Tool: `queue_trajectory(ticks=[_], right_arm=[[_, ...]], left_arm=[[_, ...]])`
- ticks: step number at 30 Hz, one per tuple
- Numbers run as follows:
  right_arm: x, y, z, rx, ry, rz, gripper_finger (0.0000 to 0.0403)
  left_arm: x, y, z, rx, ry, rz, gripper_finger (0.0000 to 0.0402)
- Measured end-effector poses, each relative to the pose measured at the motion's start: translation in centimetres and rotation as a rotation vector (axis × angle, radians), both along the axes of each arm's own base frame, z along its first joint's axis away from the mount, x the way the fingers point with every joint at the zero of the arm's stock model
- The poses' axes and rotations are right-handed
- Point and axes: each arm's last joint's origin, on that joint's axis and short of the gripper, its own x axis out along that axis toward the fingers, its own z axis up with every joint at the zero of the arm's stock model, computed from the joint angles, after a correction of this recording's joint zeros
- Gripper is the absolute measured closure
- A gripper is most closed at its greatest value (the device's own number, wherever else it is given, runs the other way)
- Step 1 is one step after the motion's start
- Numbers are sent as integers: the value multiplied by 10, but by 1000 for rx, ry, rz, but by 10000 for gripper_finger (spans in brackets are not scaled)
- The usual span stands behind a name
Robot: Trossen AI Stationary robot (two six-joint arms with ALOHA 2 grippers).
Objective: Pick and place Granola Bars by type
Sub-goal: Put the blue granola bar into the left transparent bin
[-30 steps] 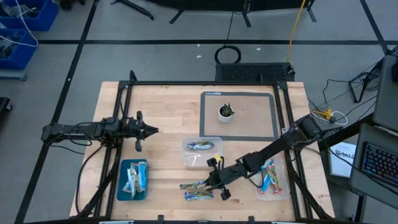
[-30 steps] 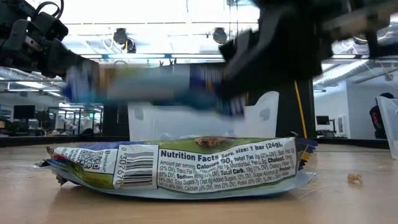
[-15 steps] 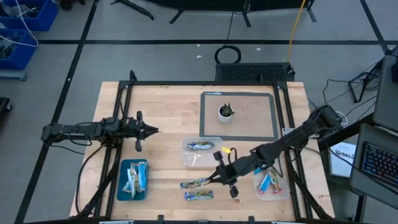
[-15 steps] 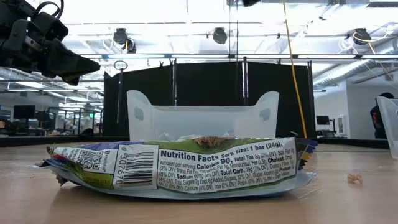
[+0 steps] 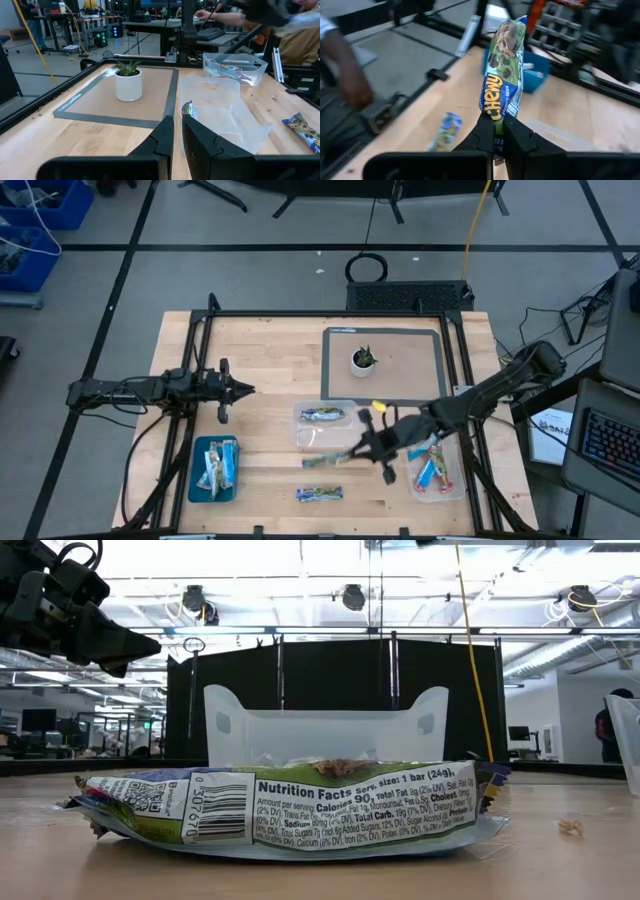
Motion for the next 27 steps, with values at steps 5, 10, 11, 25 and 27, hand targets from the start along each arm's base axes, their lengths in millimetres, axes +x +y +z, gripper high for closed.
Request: queue_trajectory(ticks=[5,10,11,25,27], right_arm=[[-17,-33,-10,49,-53,-91,395],[-43,-66,-29,113,-126,-187,395],[-49,-72,-34,131,-150,-204,395],[-103,-120,-75,279,-338,-398,395],[-103,-123,-75,277,-346,-417,395]], left_arm=[[0,0,0,0,-1,0,360],[0,0,0,0,-3,0,360],[0,0,0,0,0,0,360],[0,0,0,0,0,0,360],[0,0,0,0,0,0,360]])
